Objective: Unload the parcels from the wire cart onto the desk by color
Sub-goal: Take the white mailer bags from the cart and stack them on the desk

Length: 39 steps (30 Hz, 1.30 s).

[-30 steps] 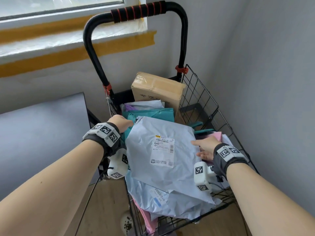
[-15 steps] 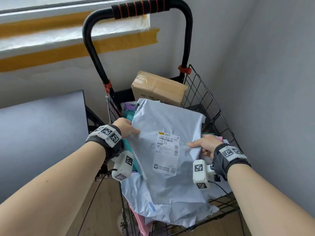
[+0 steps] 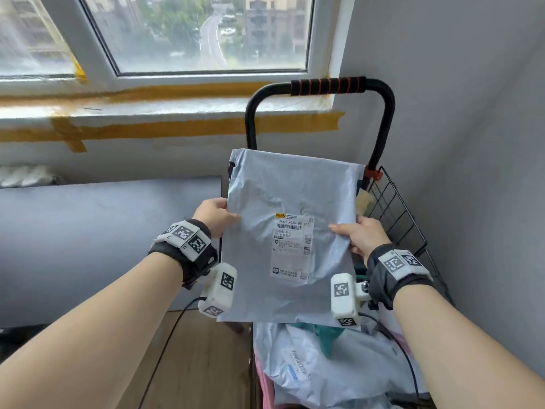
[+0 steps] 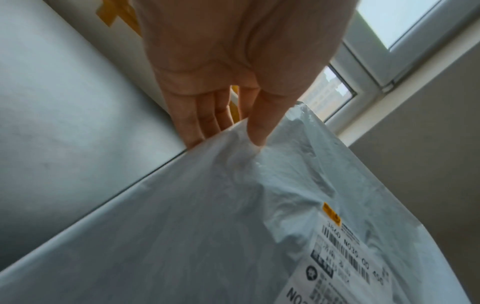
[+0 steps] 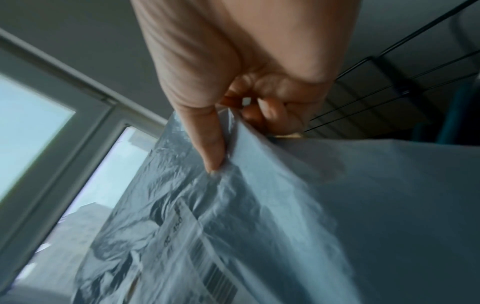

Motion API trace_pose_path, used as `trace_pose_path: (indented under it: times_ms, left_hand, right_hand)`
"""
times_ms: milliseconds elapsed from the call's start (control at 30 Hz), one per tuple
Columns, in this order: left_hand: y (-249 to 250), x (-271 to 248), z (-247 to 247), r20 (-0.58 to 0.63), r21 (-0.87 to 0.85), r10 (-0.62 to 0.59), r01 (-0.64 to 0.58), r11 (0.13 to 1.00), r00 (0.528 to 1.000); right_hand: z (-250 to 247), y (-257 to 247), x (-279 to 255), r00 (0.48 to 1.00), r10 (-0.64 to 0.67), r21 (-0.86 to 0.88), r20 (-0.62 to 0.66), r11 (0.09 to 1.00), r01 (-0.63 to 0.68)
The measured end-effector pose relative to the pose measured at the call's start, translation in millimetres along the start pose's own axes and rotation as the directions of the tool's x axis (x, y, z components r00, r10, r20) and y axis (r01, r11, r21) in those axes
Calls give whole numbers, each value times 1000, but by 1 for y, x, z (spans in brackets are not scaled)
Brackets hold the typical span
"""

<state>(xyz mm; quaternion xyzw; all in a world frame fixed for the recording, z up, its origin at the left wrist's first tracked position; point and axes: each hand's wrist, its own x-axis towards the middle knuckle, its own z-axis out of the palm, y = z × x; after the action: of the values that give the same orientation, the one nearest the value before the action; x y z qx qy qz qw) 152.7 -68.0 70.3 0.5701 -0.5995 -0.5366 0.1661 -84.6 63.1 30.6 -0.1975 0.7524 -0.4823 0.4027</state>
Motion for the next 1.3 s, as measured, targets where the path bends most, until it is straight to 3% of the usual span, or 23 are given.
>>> trace_pose_path:
  times_ms: [200, 433, 600, 833, 933, 1067, 1300]
  left_hand:
    - [-15, -29, -84, -171, -97, 76, -93, 991, 982]
    - [-71, -65, -212, -359, -72, 87, -121, 990, 929]
    - [-122, -93, -326, -477, -45, 54, -86, 995, 877]
    - [-186, -114, -455, -530, -62, 37, -83, 995, 847]
    - [-211, -108, -502, -584, -28, 27, -54, 998, 811]
    - [-238, -84, -546, -604, -17, 13, -29, 999, 797]
    - [-277, -2, -614, -610, 24, -30, 56, 998, 792]
  right_hand:
    - [73, -51, -41, 984, -161, 45, 70, 986, 158]
    - [201, -82, -103, 958, -234, 25, 165, 972, 233]
    - [324, -92, -154, 944, -244, 41, 222, 970, 241]
    - [463, -101, -210, 929, -226, 92, 292, 974, 208]
    - [510, -108, -225, 919, -222, 71, 327, 975, 210]
    - [559, -120, -228, 898, -216, 5, 382, 973, 231]
    - [657, -117, -165, 899, -125, -201, 419, 953, 226]
